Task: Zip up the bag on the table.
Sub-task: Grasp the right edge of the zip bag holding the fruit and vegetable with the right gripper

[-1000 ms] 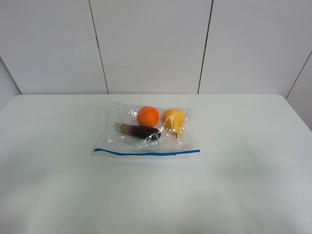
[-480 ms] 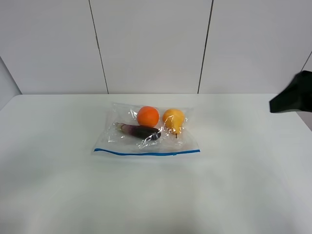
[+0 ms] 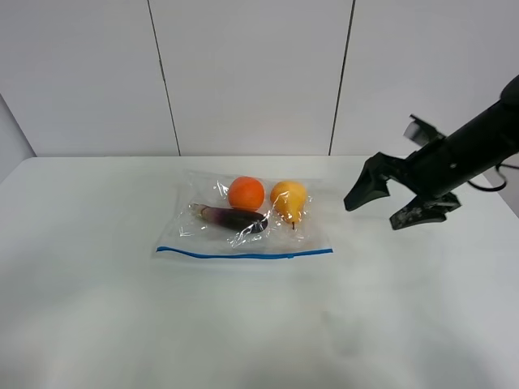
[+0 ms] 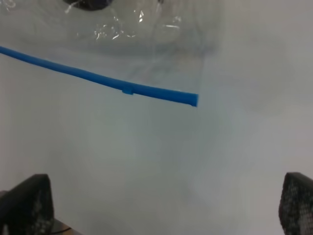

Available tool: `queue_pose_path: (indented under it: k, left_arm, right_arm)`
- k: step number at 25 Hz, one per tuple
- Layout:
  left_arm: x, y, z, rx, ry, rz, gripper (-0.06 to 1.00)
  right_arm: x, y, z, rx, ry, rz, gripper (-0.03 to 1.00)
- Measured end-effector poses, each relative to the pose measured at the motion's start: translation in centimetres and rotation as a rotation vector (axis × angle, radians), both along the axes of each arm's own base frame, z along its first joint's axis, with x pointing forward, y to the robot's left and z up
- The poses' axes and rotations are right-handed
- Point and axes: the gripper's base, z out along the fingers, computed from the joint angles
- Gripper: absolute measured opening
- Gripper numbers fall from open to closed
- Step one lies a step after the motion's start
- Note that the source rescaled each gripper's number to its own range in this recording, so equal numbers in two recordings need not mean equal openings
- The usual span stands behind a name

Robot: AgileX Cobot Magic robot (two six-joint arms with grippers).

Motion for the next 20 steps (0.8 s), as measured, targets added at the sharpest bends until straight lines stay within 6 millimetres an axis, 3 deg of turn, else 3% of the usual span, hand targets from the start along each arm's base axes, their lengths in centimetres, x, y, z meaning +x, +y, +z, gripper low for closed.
queue_pose_path:
  k: [5, 9, 20]
  left_arm:
    - [0.0, 0.0, 0.0, 0.001, 0.001, 0.000, 1.00]
    - [0.0, 0.0, 0.0, 0.001, 0.001, 0.000, 1.00]
    - [0.0, 0.0, 0.0, 0.001, 0.001, 0.000, 1.00]
  right_arm:
    - [2.0, 0.9, -5.8, 0.128, 0.076, -0.016, 0.98]
    - [2.7, 1.2, -8.8, 0.189, 0.104, -0.025, 0.97]
    - [3.0, 1.7, -11.4, 0.256, 0.138, -0.031, 0.74]
